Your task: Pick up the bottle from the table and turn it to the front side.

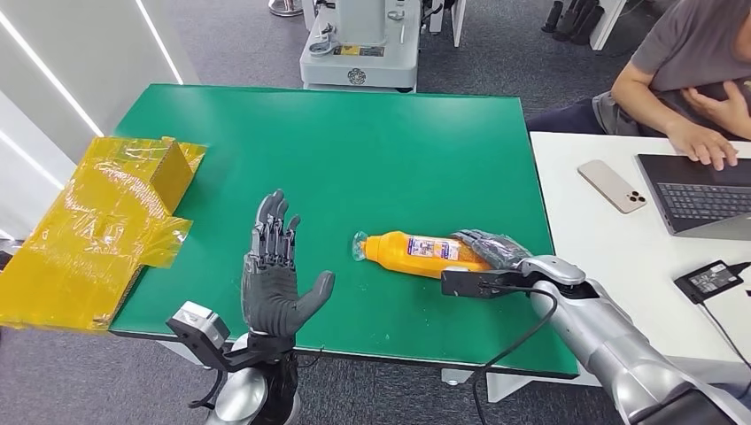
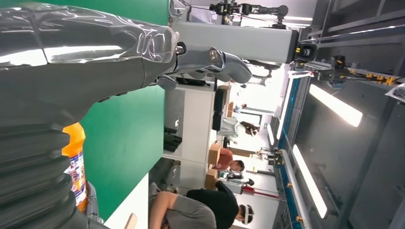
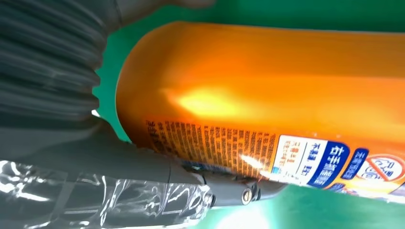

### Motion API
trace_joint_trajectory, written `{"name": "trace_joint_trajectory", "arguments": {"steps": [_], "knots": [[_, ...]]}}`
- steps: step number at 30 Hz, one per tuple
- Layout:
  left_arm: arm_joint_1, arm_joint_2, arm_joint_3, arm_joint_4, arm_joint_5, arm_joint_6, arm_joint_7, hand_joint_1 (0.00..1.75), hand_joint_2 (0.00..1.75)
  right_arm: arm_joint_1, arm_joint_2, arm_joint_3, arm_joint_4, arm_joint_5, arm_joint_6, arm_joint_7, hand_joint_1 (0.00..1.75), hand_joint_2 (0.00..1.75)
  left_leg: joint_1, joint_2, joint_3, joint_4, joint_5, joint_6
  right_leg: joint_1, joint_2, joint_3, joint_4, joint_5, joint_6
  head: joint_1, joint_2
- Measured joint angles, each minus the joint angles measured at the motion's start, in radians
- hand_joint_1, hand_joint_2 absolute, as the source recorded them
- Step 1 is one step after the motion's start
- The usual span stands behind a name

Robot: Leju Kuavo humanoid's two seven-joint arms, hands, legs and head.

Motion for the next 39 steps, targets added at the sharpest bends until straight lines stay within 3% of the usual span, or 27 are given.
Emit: {"name": "trace_joint_trajectory", "arguments": {"steps": [16,19,24,34,39], "knots": [[-0.023,0.000,-0.002,0.039,0.017,-0.008,-0.015,0.00,1.75,0.045,0.000,-0.061,-0.024,0.037,-0.089,-0.025,1.75,1.75,0.000,0.000,0.000,0.000,0.000,0.000,0.000,0.000,0.000,0.000,0.000,0.000,0.000,0.000],[-0.023,0.000,-0.003,0.043,0.018,-0.006,-0.019,0.00,1.75,0.059,0.002,-0.079,-0.031,0.063,-0.168,-0.006,1.75,1.75,0.000,0.000,0.000,0.000,0.000,0.000,0.000,0.000,0.000,0.000,0.000,0.000,0.000,0.000],[-0.024,0.000,-0.008,0.048,0.019,0.006,-0.031,0.00,1.75,0.116,0.035,-0.182,-0.099,0.079,-0.388,0.034,1.75,1.75,0.000,0.000,-0.001,0.000,0.000,0.000,0.000,0.000,0.000,0.000,0.000,0.000,0.000,0.000],[-0.043,-0.002,-0.017,0.060,0.026,0.012,-0.033,0.00,1.75,0.244,0.088,-0.372,-0.298,0.058,-0.494,0.013,1.75,1.75,0.000,0.000,-0.001,-0.001,0.000,0.000,0.000,0.000,-0.001,0.000,0.000,0.000,0.000,0.000],[-0.059,-0.011,-0.027,0.077,0.036,0.014,-0.033,0.00,1.75,0.348,0.150,-0.469,-0.419,-0.056,-0.636,-0.069,1.75,1.75,0.000,0.000,-0.001,0.000,0.000,0.000,0.000,0.000,-0.001,0.000,-0.001,0.000,0.000,0.000]]}}
